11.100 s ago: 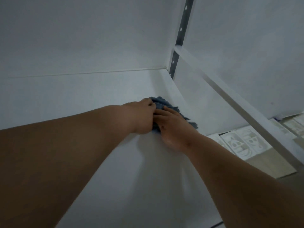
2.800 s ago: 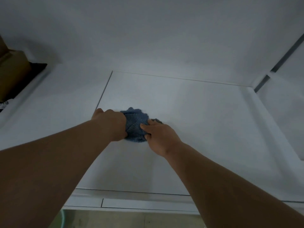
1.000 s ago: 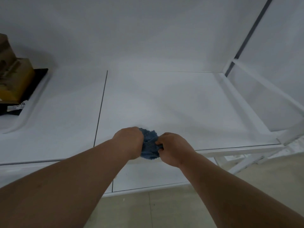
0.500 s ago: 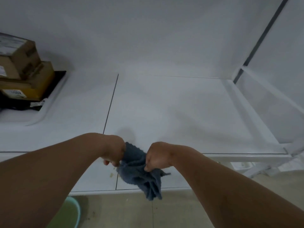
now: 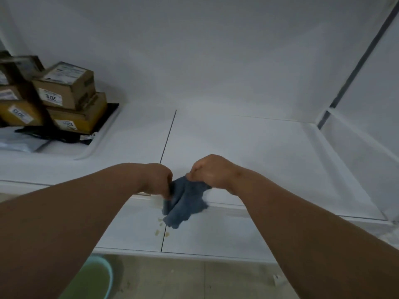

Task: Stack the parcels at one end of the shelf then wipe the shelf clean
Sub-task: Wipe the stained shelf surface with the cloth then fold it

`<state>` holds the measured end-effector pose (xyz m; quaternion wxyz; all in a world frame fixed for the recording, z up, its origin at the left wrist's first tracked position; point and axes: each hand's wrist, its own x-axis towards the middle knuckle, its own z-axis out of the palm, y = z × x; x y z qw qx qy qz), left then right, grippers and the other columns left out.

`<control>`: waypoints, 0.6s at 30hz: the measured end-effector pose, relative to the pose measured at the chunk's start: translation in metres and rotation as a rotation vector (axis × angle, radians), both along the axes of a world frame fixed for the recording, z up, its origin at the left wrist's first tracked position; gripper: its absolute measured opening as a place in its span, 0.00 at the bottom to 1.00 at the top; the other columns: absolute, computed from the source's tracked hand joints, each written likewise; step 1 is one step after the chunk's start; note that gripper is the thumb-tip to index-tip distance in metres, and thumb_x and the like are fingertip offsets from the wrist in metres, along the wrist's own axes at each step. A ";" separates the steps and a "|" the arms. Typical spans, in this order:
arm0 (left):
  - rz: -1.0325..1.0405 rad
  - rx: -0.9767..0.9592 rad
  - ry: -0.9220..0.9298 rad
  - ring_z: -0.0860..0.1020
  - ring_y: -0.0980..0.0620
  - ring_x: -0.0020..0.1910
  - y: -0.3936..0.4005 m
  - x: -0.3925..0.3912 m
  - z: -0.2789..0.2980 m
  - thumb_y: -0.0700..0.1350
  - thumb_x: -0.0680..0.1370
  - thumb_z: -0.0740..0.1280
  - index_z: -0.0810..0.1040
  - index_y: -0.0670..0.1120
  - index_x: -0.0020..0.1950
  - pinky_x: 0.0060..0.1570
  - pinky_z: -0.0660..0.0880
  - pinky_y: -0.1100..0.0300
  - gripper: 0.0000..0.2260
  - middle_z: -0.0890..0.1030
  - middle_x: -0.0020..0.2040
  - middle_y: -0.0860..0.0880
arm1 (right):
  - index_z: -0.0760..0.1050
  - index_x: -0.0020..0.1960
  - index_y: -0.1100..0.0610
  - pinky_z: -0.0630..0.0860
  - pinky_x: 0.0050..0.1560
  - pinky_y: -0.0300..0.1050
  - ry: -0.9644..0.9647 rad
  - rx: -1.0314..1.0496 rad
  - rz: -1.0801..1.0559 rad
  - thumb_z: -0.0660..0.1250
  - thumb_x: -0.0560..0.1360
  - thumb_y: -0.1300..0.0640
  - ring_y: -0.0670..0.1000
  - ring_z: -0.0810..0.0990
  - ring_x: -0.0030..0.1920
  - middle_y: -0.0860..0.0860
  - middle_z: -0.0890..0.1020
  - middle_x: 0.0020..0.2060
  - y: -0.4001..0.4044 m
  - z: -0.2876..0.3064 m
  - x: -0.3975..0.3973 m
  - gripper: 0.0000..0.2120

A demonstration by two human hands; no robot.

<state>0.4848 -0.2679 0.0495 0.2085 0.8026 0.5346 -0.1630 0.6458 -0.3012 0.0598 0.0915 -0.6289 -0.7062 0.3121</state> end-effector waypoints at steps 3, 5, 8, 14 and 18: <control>0.191 -0.110 -0.196 0.83 0.49 0.44 0.000 -0.014 0.011 0.36 0.75 0.66 0.75 0.41 0.47 0.36 0.68 0.64 0.03 0.84 0.48 0.42 | 0.75 0.51 0.61 0.71 0.48 0.44 -0.035 0.071 -0.051 0.58 0.82 0.52 0.53 0.75 0.50 0.54 0.76 0.48 0.005 0.000 0.007 0.14; 0.308 -0.123 -0.343 0.83 0.48 0.40 0.002 -0.022 0.019 0.34 0.75 0.62 0.73 0.42 0.47 0.38 0.73 0.60 0.05 0.83 0.44 0.41 | 0.73 0.49 0.58 0.69 0.43 0.41 -0.045 0.106 -0.057 0.58 0.82 0.52 0.52 0.74 0.48 0.52 0.76 0.47 0.008 -0.005 0.010 0.11; 0.432 -0.114 -0.515 0.77 0.48 0.37 0.008 -0.026 0.033 0.34 0.77 0.59 0.76 0.40 0.53 0.41 0.81 0.51 0.09 0.79 0.43 0.42 | 0.76 0.53 0.58 0.70 0.48 0.43 0.069 0.133 -0.086 0.63 0.80 0.56 0.50 0.75 0.49 0.50 0.77 0.48 0.013 -0.001 0.013 0.07; 0.394 0.210 -0.691 0.77 0.47 0.45 0.050 -0.033 0.048 0.34 0.76 0.59 0.79 0.42 0.52 0.39 0.81 0.53 0.11 0.77 0.51 0.43 | 0.77 0.46 0.56 0.75 0.36 0.44 0.092 0.383 -0.205 0.62 0.74 0.65 0.56 0.80 0.38 0.52 0.80 0.38 0.043 0.018 0.008 0.06; 0.065 0.456 -0.437 0.75 0.50 0.47 0.082 -0.031 0.035 0.39 0.75 0.64 0.80 0.48 0.53 0.45 0.72 0.59 0.10 0.78 0.51 0.49 | 0.76 0.45 0.53 0.76 0.45 0.47 -0.226 0.439 -0.301 0.61 0.72 0.61 0.54 0.78 0.46 0.51 0.77 0.47 0.060 0.009 0.002 0.07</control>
